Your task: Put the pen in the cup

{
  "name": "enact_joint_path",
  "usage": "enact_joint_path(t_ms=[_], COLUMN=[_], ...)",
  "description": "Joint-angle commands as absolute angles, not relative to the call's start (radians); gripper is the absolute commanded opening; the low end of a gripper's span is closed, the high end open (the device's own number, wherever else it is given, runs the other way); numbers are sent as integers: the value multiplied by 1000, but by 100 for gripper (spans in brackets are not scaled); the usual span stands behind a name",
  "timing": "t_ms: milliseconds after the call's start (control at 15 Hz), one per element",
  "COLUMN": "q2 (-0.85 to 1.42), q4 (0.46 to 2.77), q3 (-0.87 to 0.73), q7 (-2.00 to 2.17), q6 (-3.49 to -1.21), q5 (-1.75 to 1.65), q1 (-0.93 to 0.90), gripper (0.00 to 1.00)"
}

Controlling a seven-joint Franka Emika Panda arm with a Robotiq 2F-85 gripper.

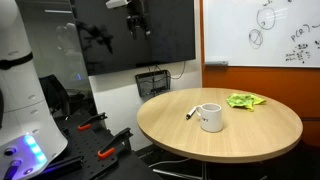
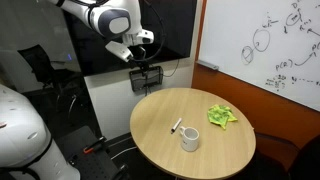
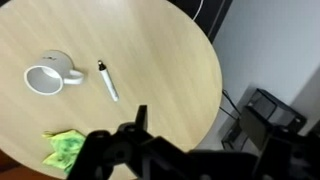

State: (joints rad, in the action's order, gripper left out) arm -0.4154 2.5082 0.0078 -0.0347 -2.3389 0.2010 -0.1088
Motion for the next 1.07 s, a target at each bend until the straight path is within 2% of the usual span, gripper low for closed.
enact_joint_path(t_ms=[0, 467, 733, 1000], q2=[-415, -402, -269, -20], q4=[2507, 2503, 2463, 2350], q3=[14, 16, 38, 23], q7=[-37, -41, -29, -33], q6=[-2337, -2346, -2426, -2510], q5=[204, 195, 60, -34], q1=[-102, -100, -58, -34], gripper=[100, 100, 100, 100])
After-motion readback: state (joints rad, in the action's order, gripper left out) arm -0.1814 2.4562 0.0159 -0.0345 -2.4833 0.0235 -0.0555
